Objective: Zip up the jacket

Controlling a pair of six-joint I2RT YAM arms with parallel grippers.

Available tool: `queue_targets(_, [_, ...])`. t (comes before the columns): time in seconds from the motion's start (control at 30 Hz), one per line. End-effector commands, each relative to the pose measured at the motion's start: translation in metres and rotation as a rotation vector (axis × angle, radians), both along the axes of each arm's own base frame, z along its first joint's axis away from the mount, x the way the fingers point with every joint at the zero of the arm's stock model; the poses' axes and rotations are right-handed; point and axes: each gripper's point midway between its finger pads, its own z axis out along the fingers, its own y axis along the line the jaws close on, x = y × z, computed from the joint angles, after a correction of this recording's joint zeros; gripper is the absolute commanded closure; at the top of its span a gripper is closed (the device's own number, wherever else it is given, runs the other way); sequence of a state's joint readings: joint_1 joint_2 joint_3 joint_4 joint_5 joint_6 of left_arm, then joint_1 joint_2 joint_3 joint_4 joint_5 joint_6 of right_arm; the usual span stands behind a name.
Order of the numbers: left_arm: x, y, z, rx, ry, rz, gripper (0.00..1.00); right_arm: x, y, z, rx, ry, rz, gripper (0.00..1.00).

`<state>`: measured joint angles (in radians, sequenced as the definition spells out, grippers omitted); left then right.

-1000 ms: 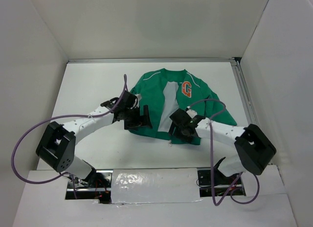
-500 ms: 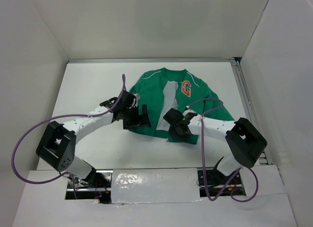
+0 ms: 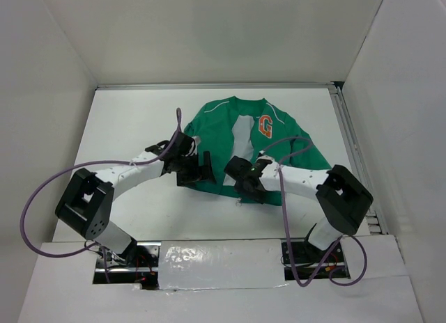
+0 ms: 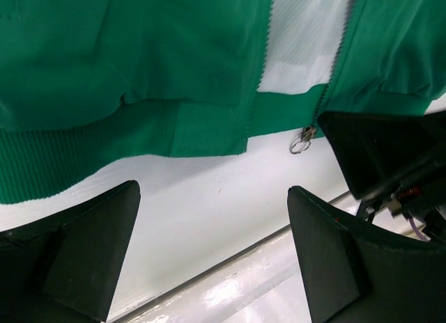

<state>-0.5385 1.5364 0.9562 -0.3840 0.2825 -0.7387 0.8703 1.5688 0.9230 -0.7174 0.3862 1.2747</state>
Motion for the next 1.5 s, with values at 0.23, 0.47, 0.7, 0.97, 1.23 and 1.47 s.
queue_targets(0.23, [0.005, 0.006, 0.001, -0.039, -0.009, 0.019, 0.01, -0.012, -0.014, -0.036, -0.099, 0.098, -0.005, 0.38])
queue_targets(0.47, [0.008, 0.014, -0.004, -0.026, -0.002, 0.046, 0.01, -0.014, -0.031, -0.033, -0.099, 0.076, -0.025, 0.61])
queue_targets(0.7, [0.015, 0.018, -0.019, 0.003, 0.028, 0.065, 0.01, -0.019, -0.030, -0.006, -0.004, -0.014, 0.046, 0.60])
queue_targets(0.97, [0.018, 0.020, -0.028, 0.015, 0.055, 0.073, 0.01, -0.018, -0.035, -0.003, 0.011, -0.054, 0.086, 0.76])
queue_targets(1.23, [0.014, 0.014, -0.010, 0.045, -0.014, 0.013, 0.01, -0.009, -0.015, 0.017, 0.126, -0.137, 0.186, 1.00])
queue_targets(1.47, [0.001, 0.000, 0.008, 0.212, -0.058, -0.047, 0.01, -0.008, -0.019, 0.048, 0.253, -0.239, 0.234, 1.00])
